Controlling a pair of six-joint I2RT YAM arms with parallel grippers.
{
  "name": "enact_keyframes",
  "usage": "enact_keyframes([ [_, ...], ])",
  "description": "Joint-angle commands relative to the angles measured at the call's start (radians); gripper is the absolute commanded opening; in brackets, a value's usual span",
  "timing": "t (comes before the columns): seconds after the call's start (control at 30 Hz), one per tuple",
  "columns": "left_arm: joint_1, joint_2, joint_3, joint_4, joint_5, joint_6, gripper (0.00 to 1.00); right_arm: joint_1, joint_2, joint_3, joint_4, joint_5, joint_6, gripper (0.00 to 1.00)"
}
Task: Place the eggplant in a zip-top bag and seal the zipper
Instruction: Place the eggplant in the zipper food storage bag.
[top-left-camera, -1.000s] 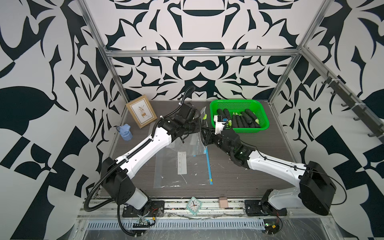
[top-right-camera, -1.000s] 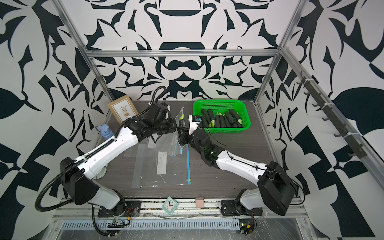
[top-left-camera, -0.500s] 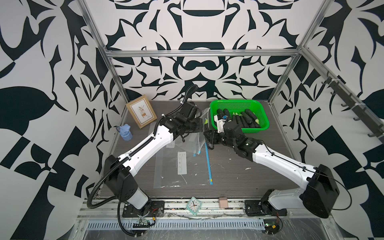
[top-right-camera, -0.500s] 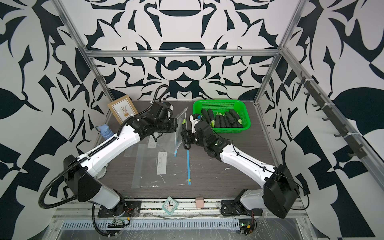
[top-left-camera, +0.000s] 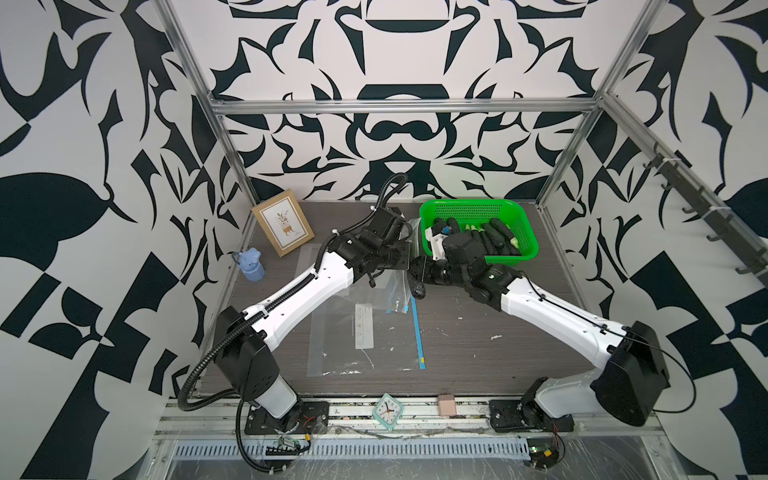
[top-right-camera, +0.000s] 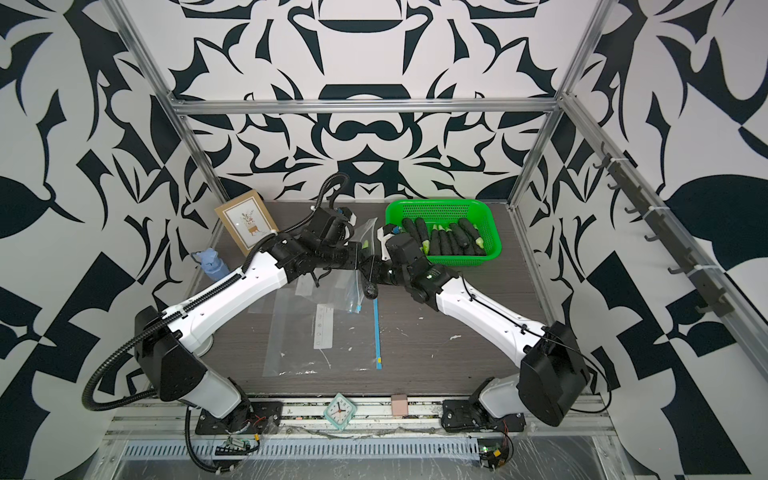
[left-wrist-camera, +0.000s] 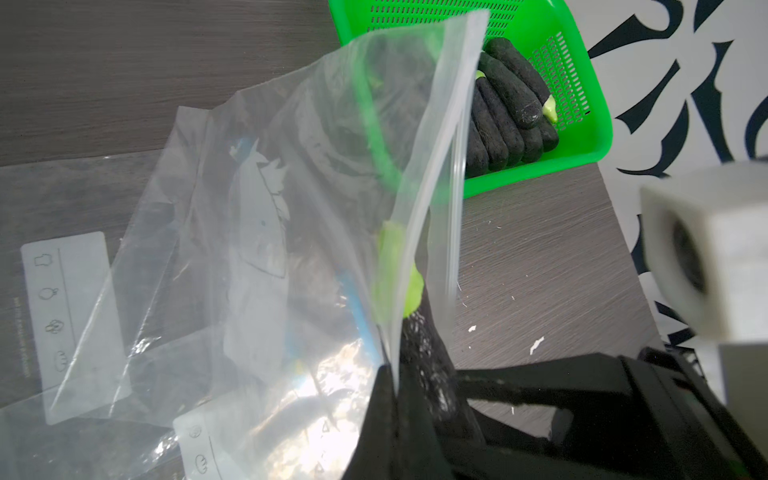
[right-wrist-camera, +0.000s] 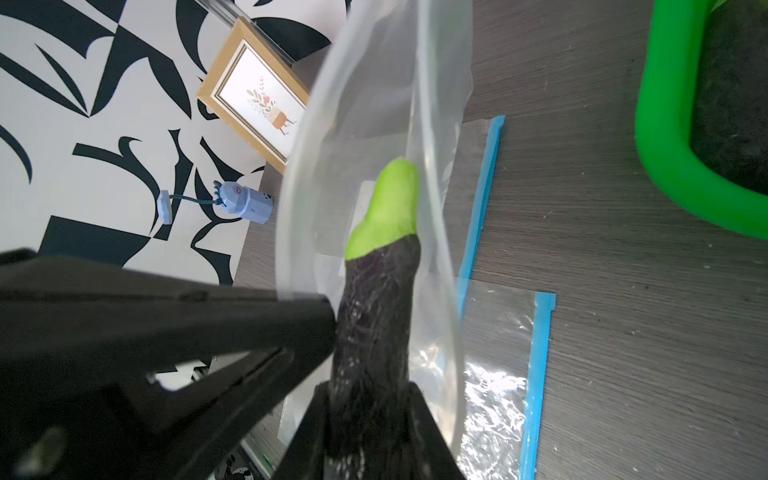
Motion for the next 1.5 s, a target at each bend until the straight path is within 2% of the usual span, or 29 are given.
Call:
enact_keyframes([
  [0.0, -0.028, 0.012, 0.039, -0.007, -0.010, 0.038, 0.00, -0.018, 0.015, 0.066, -0.033, -0.051, 0.029, 0.00],
  [0.53, -0.038, -0.031, 0.015, -0.020, 0.006, 0.069, 0.00, -0.090, 0.071, 0.063, 0.037, -0.051, 0.080, 0.00],
  [0.87, -0.039, -0.030, 0.036, -0.029, 0.036, -0.008, 0.00, -0.075, 0.122, 0.070, 0.110, 0.045, 0.113, 0.00],
  [0.93, -0.039, -0.028, 0.035, -0.033, 0.032, -0.030, 0.00, -0.065, 0.131, 0.091, 0.098, 0.073, 0.100, 0.07],
  [1.07, -0.024, -0.024, 0.039, -0.058, 0.002, -0.060, 0.00, -0.050, 0.129, 0.129, 0.033, 0.098, 0.043, 0.32],
  [1.33, 0.039, -0.027, 0.036, -0.094, -0.027, -0.137, 0.00, -0.044, 0.069, 0.197, -0.152, 0.112, -0.076, 0.63],
  [1.47, 0.053, -0.022, 0.058, -0.119, -0.037, -0.146, 0.00, -0.043, 0.028, 0.207, -0.196, 0.095, -0.116, 0.66],
])
